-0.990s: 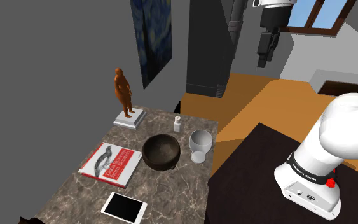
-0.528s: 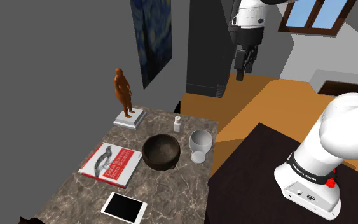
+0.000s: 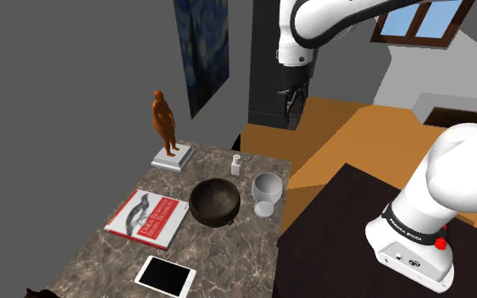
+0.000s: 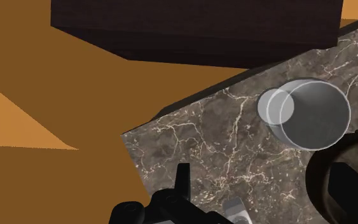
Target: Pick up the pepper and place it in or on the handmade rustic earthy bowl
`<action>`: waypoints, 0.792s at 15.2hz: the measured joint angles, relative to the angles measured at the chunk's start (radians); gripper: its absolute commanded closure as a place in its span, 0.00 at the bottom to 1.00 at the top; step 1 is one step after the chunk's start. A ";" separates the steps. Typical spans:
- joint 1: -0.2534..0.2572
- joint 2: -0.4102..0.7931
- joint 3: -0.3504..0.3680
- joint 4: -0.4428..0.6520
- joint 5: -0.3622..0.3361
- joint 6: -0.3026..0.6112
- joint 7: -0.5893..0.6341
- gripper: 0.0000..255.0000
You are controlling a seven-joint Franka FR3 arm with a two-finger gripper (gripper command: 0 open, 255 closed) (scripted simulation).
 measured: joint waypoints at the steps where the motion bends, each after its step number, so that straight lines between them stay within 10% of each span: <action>1: 0.001 0.033 0.006 0.002 -0.001 0.030 0.008 0.00; 12: 0.024 0.445 0.051 0.180 -0.050 0.253 0.118 0.00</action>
